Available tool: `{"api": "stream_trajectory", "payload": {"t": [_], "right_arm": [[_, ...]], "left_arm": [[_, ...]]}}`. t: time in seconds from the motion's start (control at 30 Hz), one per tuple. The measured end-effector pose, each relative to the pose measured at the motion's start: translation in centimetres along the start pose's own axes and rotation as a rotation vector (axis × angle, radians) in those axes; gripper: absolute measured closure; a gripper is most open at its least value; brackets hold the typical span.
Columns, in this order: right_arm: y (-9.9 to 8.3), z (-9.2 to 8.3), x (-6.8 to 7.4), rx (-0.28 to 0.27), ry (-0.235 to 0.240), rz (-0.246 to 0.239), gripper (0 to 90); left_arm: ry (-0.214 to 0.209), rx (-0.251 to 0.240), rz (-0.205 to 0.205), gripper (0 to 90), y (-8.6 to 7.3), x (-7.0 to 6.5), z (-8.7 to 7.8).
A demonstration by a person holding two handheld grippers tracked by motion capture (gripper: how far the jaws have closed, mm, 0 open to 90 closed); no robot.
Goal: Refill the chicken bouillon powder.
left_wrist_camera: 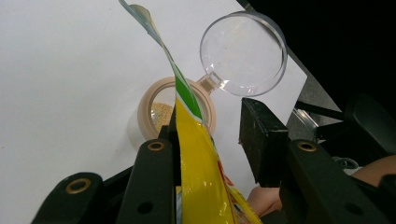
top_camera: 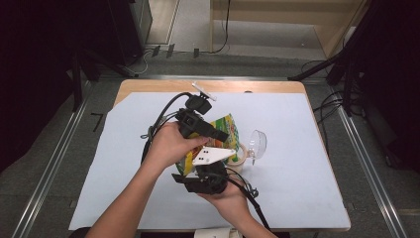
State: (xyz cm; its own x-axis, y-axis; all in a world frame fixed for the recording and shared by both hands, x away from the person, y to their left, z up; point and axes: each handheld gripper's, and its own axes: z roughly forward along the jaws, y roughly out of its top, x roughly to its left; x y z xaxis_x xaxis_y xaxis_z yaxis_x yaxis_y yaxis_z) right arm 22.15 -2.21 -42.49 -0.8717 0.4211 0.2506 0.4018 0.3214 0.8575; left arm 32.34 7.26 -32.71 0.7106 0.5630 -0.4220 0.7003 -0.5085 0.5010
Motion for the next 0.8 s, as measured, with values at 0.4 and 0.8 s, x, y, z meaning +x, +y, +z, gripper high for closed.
{"api": "stream_trajectory", "payload": {"t": [0.4,0.8], "right_arm": [[0.02,0.00,0.04,-0.004,0.004,-0.001,61.4],[-0.20,0.10,-0.05,-0.007,0.007,0.005,61.6]], "left_arm": [[0.004,0.003,0.005,66.6,0.00,-0.13,-0.03],[0.012,0.007,0.013,66.1,-0.01,-0.36,0.11]]}}
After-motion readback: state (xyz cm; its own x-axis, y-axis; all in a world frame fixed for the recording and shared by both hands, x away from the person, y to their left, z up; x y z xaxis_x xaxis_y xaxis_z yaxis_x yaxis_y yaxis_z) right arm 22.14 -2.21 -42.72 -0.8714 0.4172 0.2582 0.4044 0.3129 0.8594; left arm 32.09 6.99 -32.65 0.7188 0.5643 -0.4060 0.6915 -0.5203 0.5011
